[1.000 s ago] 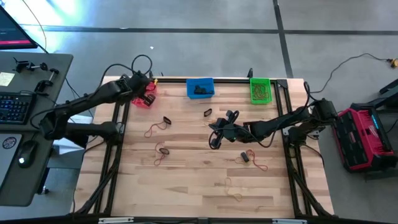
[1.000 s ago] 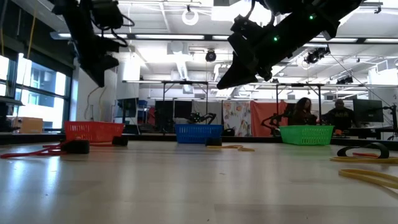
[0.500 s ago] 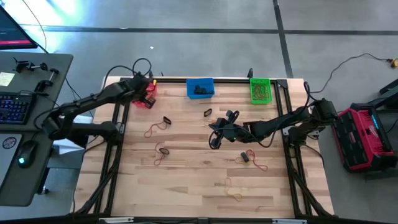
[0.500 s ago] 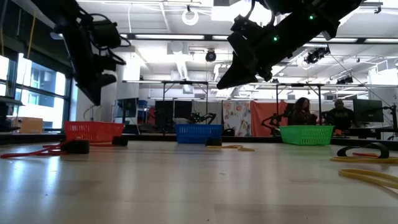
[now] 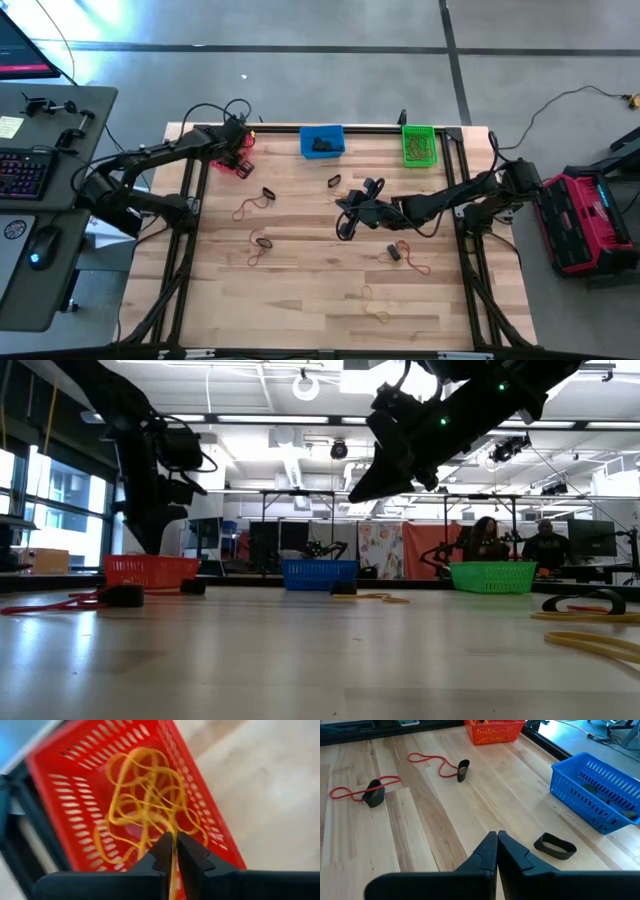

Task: Sort rubber bands into baskets
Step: Put the yellow rubber band into the red bin, then put the black rubber band into the blue bin

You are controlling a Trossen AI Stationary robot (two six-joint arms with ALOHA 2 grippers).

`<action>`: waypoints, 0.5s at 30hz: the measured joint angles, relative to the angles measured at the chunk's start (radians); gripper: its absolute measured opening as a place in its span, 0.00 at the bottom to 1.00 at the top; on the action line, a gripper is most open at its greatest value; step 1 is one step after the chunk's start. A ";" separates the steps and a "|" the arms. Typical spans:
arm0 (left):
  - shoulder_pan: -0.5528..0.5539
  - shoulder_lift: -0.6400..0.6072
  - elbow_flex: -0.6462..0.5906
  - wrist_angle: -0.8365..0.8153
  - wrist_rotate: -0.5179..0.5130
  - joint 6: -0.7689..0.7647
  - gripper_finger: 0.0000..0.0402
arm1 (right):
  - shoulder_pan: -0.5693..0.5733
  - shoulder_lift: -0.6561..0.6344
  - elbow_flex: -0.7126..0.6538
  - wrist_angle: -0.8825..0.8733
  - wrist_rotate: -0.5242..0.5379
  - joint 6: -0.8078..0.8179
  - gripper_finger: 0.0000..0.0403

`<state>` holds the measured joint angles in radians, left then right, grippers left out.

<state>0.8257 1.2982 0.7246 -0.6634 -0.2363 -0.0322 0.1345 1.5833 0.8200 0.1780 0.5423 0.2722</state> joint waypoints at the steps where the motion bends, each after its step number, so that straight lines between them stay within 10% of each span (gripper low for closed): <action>1: 0.000 0.004 0.000 -0.005 0.008 0.003 0.07 | 0.000 0.000 0.000 0.001 0.000 0.000 0.00; 15: -0.017 -0.053 0.000 -0.015 -0.035 0.021 0.27 | -0.026 0.000 0.000 -0.001 -0.050 0.150 0.00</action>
<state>0.8089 1.2456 0.7246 -0.6780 -0.2718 -0.0117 0.1084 1.5833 0.8200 0.1769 0.4923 0.4226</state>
